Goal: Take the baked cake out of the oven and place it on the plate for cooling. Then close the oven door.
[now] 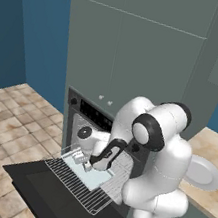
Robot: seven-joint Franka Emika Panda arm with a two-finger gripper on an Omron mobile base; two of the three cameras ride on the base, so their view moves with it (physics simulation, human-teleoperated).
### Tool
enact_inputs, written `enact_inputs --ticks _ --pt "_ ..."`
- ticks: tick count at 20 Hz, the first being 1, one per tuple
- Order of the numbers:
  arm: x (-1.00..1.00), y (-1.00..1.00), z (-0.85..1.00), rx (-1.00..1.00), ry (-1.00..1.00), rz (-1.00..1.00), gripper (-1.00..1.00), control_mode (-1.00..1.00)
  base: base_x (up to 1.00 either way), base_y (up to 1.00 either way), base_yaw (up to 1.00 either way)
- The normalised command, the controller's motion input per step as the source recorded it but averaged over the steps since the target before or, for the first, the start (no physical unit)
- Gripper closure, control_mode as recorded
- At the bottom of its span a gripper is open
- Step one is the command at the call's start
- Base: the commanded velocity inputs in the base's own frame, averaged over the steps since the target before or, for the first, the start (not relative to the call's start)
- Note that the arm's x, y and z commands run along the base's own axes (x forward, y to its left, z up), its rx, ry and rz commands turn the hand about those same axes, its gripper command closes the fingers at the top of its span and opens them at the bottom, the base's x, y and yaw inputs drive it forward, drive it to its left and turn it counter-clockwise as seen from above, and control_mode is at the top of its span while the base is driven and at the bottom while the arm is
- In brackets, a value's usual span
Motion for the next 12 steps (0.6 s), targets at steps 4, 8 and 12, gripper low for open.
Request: enact_inputs --ticks 4,8,12 --pt "0.01 -0.1 -0.19 0.0 0.05 0.08 -1.0 -1.0 0.0 0.0 0.0" --pt "0.1 -0.07 -0.08 0.0 0.02 0.09 -1.0 -1.0 0.0 0.0 0.0" --pt "0.12 -0.01 -0.1 0.0 0.01 0.09 -1.0 -1.0 0.0 0.0 0.0"
